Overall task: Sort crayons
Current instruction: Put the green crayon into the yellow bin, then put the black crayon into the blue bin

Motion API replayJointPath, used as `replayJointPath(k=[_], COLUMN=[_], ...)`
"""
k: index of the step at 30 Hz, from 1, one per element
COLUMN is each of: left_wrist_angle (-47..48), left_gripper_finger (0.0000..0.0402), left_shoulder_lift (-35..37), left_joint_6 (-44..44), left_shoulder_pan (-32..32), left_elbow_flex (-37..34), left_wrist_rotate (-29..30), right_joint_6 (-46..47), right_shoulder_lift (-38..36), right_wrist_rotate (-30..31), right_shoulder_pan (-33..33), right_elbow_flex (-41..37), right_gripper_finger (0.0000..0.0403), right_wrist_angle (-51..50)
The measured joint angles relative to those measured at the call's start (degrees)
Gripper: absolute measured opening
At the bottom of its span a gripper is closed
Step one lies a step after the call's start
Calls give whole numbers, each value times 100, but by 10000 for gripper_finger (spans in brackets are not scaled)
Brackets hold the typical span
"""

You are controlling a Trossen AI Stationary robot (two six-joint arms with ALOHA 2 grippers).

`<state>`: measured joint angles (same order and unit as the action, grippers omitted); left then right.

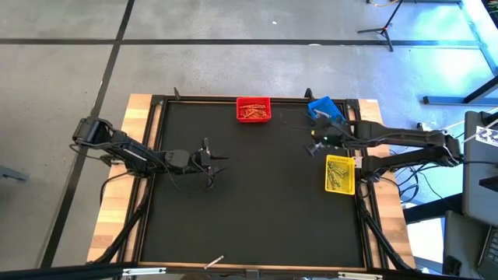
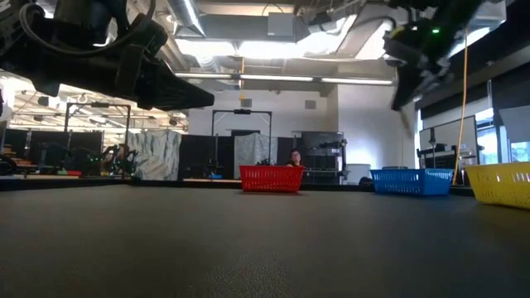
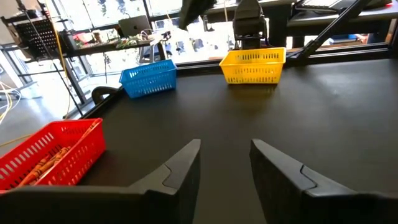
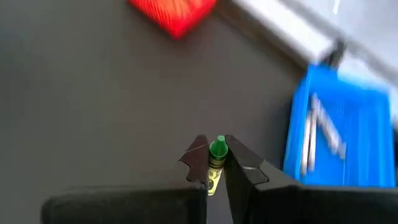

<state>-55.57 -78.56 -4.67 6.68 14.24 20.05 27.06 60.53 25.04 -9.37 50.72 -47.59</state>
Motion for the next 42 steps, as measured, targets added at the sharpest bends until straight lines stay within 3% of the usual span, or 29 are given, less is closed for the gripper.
replayJointPath(k=[6, 12, 23, 29, 35, 37, 42], left_wrist_angle=[0, -2, -28, -32, -20, -20, -12], left_gripper_finger=[131, 131, 131, 131, 131, 131, 131], left_shoulder_lift=[0, 0, 0, 0, 0, 0, 0], left_joint_6=[-2, -2, -2, -2, 0, 0, 0], left_shoulder_pan=[-2, -2, -2, -2, -2, -2, 5], left_elbow_flex=[0, 0, 0, 0, 0, 0, 0], left_wrist_rotate=[1, 2, 6, 4, 0, -46, -312], right_joint_6=[1452, 2481, 2514, 2500, 2354, 2270, 1269], right_shoulder_lift=[-83, -29, 348, 448, 450, 448, 476], right_wrist_rotate=[-887, -1398, -2367, -2325, -2788, -2652, -1996], right_shoulder_pan=[226, 621, 671, 671, 689, 809, 1231], right_elbow_flex=[0, -197, -1002, -1062, -561, -339, -209], right_gripper_finger=[18, 27, 44, 108, 168, 174, 177], right_wrist_angle=[-1738, -2371, -1977, -1959, -1969, -1550, 579])
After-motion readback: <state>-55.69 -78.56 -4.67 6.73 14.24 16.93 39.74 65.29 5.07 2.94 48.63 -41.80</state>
